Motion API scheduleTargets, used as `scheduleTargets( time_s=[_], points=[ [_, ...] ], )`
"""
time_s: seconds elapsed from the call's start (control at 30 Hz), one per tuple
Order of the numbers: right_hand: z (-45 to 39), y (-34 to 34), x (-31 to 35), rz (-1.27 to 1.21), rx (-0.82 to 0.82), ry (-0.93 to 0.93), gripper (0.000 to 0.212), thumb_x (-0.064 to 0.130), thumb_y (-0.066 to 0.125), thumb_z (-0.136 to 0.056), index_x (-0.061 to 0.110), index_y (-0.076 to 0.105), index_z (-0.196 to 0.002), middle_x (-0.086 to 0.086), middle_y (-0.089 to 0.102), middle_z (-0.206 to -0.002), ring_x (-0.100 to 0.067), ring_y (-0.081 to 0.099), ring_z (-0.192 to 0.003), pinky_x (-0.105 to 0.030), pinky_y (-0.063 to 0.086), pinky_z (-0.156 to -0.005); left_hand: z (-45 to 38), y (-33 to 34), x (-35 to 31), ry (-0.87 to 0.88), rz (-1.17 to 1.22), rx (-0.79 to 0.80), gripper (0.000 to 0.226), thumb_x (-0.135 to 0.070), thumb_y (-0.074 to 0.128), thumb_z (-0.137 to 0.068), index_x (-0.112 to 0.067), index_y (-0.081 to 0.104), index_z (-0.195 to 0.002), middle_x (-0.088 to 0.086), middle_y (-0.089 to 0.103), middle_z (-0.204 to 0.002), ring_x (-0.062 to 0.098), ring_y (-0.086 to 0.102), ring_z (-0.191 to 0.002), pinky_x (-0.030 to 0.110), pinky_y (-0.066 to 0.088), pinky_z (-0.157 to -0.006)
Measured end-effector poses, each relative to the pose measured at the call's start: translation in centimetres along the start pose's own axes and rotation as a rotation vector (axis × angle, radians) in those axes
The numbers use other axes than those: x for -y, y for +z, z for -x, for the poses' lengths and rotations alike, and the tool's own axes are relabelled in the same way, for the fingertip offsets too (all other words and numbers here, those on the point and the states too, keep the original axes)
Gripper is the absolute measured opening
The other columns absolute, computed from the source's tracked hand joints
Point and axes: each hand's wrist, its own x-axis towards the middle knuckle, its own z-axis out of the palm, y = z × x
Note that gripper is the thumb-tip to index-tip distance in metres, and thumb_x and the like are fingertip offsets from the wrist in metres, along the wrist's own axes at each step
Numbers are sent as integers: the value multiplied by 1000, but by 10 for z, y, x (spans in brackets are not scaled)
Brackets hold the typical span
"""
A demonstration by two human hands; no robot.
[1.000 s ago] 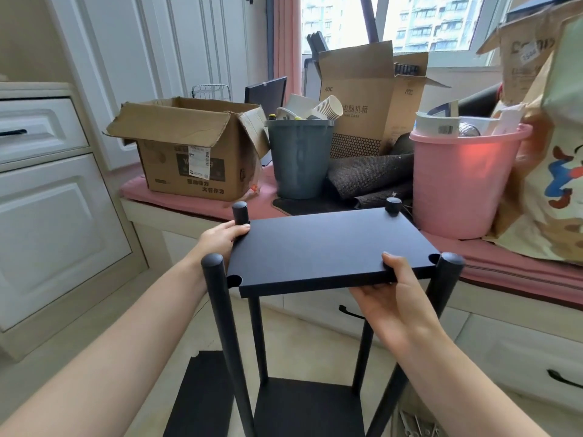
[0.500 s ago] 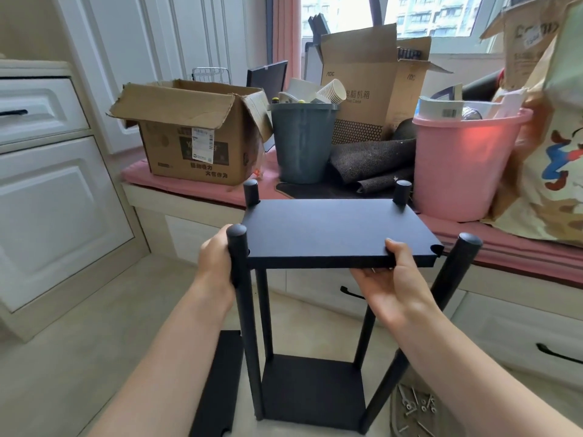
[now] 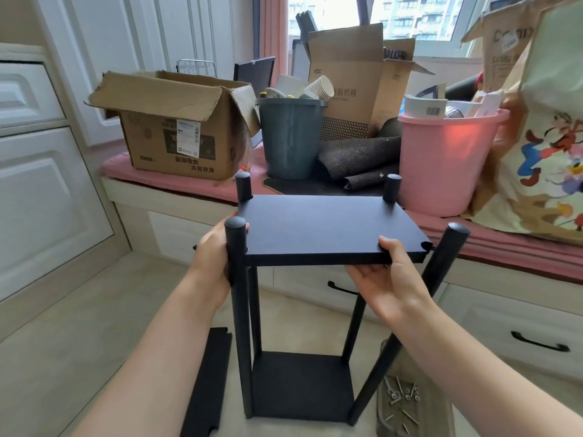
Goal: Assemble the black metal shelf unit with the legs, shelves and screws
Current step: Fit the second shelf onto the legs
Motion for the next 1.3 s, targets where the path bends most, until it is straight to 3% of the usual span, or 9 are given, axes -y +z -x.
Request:
scheduleTargets(
  time_s=[0.23, 0.3, 0.4, 0.5, 0.63, 0.73, 0.8, 1.0, 1.3],
  points=[
    [5, -11, 13, 288, -18, 89, 39, 29, 58, -97, 1, 54, -125, -24, 72, -104, -35, 73, -92, -43, 59, -72, -7, -4, 10, -21, 32, -49, 5, -15, 60, -94, -11, 61, -92, 10, 53, -96, 25, 53, -88, 32, 45, -74],
    [5, -19, 19, 439, -36, 125, 47, 39, 55, -98, -3, 57, -120, -25, 72, -105, -36, 72, -95, -42, 56, -76, -8, -5, 12, -15, 47, -47, 7, -15, 62, -92, -10, 59, -96, 10, 53, -97, 26, 51, -90, 33, 44, -75],
    [11, -33, 36, 602, -15, 161, 53, 44, 51, -97, -5, 61, -116, -23, 72, -107, -34, 70, -102, -42, 54, -86, -9, -5, 13, -10, 53, -71, 6, -13, 60, -93, -11, 58, -88, 5, 54, -75, 20, 53, -73, 29, 43, -69],
    [31, -47, 67, 1006, 66, 225, 50, 43, 51, -96, -2, 64, -115, -22, 73, -104, -32, 72, -99, -43, 53, -92, -10, -5, 14, -4, 58, -27, 3, -14, 60, -94, -11, 59, -95, 8, 53, -88, 20, 53, -80, 30, 44, -72],
    [40, -63, 108, 1411, -168, -85, 28, 19, 52, -100, -2, 70, -97, -15, 76, -77, -24, 75, -72, -39, 57, -81, -14, -9, 16, -10, 58, -21, 5, -15, 60, -93, -11, 59, -97, 8, 54, -92, 23, 53, -85, 31, 43, -74],
    [18, -76, 113, 1145, -426, -522, 27, 7, 44, -97, -8, 66, -93, -13, 71, -62, -33, 71, -69, -35, 54, -71, -15, -11, 17, -13, 64, 7, 17, -19, 65, -86, -13, 57, -100, 6, 50, -104, 23, 51, -91, 32, 42, -76],
    [4, -74, 102, 964, -398, -608, 33, 20, 37, -104, 2, 64, -94, -13, 70, -77, -39, 69, -85, -37, 52, -71, -16, -14, 18, -12, 62, 22, 24, -21, 66, -81, -14, 56, -101, 6, 49, -106, 24, 50, -93, 33, 42, -76],
    [-25, -50, 67, 600, -47, -270, 53, 57, 25, -103, 21, 63, -110, -10, 69, -100, -27, 68, -94, -45, 54, -85, -21, -18, 22, -17, 66, 16, 11, -16, 62, -90, -12, 59, -100, 8, 51, -102, 25, 50, -97, 37, 42, -84],
    [-27, -55, 67, 670, 94, -249, 47, 38, 31, -100, 24, 76, -107, -8, 55, -101, -24, 52, -87, -36, 48, -78, -18, -17, 17, 14, 39, -8, 25, -22, 67, -73, -11, 58, -93, 11, 52, -95, 28, 49, -93, 36, 42, -76]
  ],
)
